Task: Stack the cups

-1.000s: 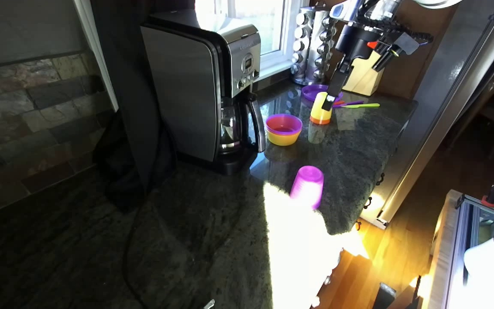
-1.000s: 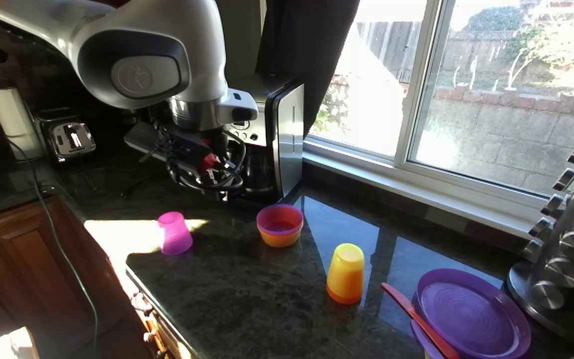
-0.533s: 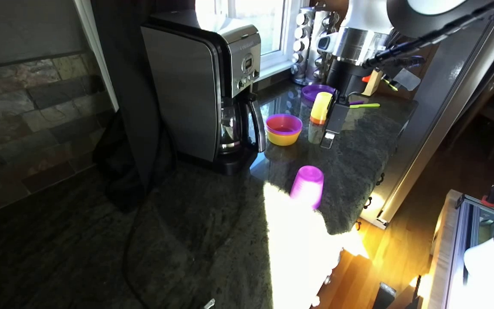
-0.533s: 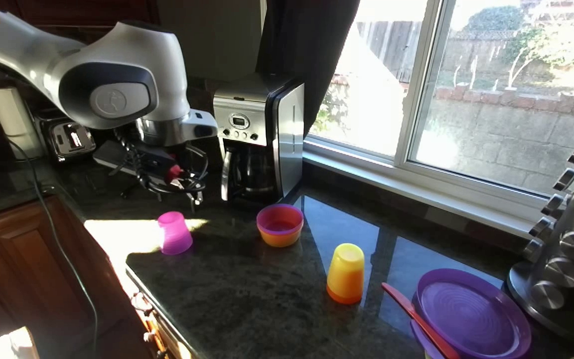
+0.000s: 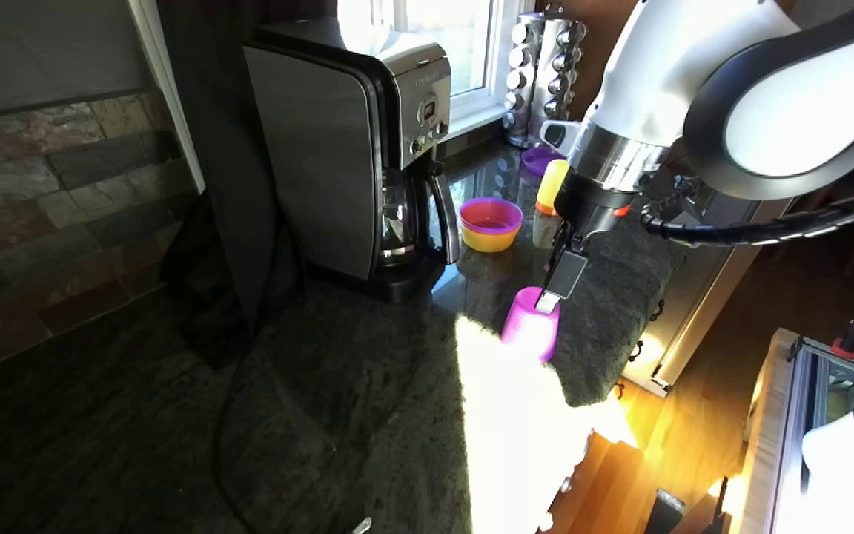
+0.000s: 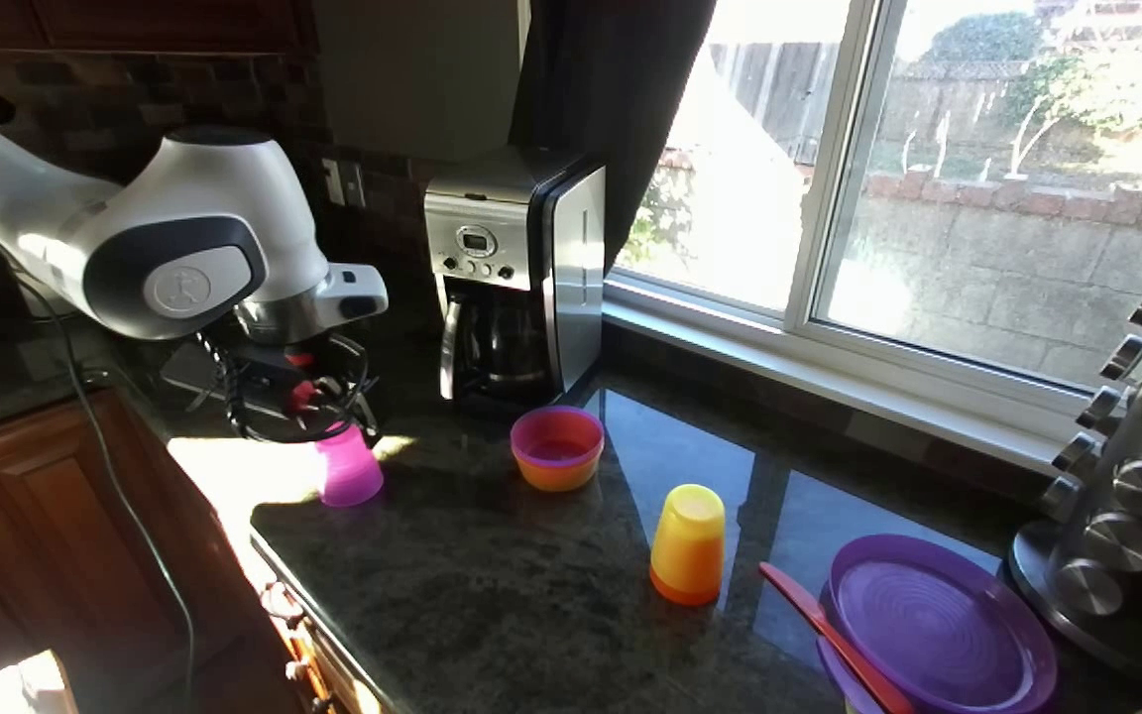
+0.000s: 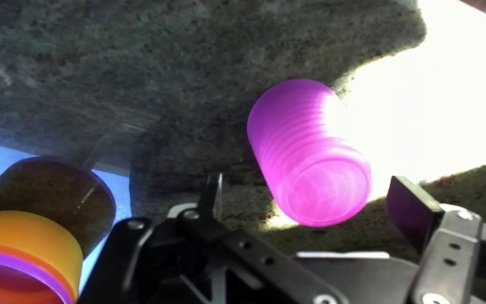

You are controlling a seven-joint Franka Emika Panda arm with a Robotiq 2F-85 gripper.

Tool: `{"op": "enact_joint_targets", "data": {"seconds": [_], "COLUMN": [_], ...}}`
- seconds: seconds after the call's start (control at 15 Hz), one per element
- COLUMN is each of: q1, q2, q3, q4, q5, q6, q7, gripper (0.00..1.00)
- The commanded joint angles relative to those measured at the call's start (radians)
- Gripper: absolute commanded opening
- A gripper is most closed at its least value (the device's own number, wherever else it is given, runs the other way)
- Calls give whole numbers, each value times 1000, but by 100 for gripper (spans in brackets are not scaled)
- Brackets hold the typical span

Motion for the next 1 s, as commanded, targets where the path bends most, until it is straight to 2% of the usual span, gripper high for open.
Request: {"op": "enact_joint_targets", "data": {"seconds": [0.0, 0.07, 0.13, 0.2, 0.27, 0.47, 0.93], "q1": [4, 1, -3, -7, -10, -15, -37], "q2": [54, 64, 72, 79, 84, 94, 46], "q3": [16, 20, 24, 28, 31, 37, 11], "q4": [-3, -3, -3, -2, -2, -1, 22], "q5": [-38, -49, -61, -74, -88, -121, -132], "q6": [74, 81, 82, 76, 68, 59, 31], "q7": [65, 75, 89, 105, 121, 165, 191], "gripper": [100, 94, 77, 70, 69, 44, 43]}}
